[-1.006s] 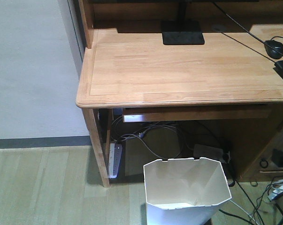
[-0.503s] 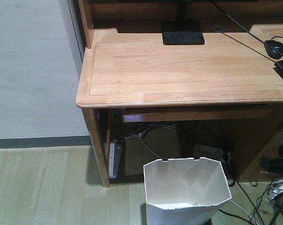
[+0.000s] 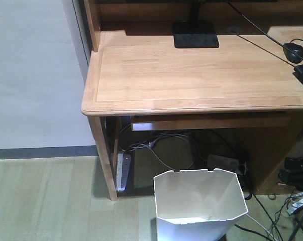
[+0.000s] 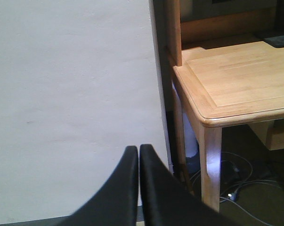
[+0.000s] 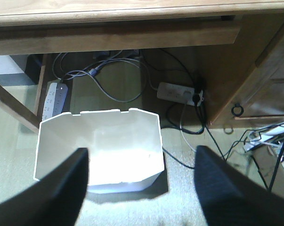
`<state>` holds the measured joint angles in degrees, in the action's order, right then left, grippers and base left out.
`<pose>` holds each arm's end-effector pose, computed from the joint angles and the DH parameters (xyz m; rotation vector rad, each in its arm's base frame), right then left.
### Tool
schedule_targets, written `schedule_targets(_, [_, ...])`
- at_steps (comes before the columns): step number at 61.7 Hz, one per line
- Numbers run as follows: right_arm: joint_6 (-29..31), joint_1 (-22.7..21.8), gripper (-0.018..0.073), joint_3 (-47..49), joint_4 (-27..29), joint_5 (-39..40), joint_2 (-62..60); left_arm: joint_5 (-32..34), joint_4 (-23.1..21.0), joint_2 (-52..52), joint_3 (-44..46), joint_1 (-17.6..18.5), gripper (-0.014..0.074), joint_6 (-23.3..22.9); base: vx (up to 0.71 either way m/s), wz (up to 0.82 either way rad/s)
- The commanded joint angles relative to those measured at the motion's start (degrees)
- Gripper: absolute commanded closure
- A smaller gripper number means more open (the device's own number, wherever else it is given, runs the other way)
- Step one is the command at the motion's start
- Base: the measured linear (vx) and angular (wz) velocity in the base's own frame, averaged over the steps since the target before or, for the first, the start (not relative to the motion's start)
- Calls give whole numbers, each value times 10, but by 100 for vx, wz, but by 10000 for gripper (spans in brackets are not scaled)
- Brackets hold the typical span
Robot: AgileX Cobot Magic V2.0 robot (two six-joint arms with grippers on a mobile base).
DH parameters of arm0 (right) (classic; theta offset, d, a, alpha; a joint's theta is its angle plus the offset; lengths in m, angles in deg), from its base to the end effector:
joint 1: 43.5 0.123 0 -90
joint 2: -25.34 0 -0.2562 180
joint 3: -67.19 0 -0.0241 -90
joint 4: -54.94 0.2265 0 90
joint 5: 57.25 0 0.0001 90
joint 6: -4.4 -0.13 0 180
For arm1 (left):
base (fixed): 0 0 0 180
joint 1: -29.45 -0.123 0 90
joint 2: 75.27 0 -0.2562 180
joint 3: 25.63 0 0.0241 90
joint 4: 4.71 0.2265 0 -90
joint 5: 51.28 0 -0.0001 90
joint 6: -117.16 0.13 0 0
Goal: Move trash bin to bedside with robot
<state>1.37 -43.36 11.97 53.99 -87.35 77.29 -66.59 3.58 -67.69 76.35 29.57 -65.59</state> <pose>0.1538 -0.0007 0.1854 0.0471 2.3953 0.0092 0.0976 0.0048 0.1739 0.0547 1.7586 0.0986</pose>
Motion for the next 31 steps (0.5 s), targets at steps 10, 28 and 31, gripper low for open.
schedule_targets(10, [-7, 0, 37, 88, -6, -22, 112, 42, -2, -5, -16, 3, 602, -5, 0, 0])
schedule_targets(28, [2, -1, 37, 178, -11, -27, 315, 42, -2, -5, -16, 3, 602, -5, 0, 0])
schedule_targets(31, [4, -1, 38, 188, -14, -23, 345, 42, -2, -5, -16, 3, 602, -5, 0, 0])
